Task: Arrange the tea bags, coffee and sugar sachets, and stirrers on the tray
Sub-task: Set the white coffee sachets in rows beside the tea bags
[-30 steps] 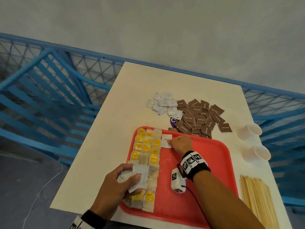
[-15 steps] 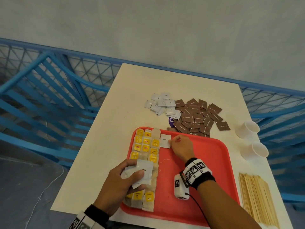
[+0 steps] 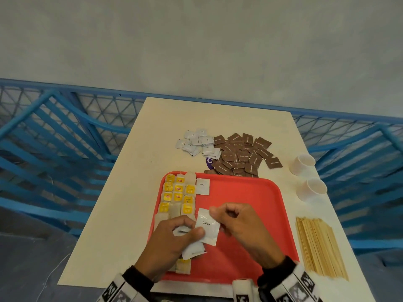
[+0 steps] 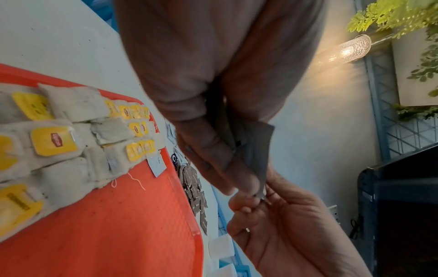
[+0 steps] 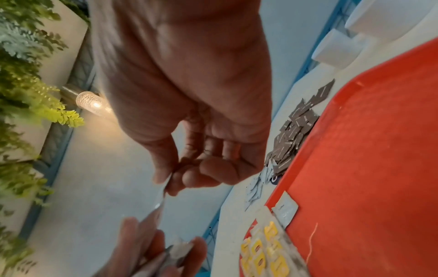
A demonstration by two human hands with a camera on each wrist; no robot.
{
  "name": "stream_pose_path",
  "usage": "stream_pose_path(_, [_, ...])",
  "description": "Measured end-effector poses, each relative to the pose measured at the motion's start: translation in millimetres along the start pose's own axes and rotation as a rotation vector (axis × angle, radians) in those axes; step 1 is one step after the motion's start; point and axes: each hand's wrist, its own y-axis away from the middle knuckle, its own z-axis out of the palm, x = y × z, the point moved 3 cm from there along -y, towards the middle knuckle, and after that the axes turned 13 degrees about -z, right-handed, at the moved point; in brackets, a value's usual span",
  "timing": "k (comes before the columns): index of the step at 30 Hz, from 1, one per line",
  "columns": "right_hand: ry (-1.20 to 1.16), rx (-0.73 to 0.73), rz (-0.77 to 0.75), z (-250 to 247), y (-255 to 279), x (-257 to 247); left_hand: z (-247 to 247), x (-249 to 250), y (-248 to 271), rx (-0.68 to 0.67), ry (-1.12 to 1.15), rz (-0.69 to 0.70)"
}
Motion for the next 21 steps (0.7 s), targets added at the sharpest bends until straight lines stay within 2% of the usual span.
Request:
stream_pose_path(5, [0.167,-0.112,-0.064,7,1,-2,6,1,6,0.002,-0.133,0.037])
stream_pose_path(12, [0.044,-0.051,0.024,7,1,6,6,-1,6,-0.005,-0.137,-0.018])
stream_pose_path(18, [0.034,-0.025,0.063,3,16,19,-2,-9,-2,0.091,0.030,-0.053])
stream_pose_path(21, [0.041,0.071,0.101,-3,1,33,-1,-12,-5,0.088,0.033,-0.067])
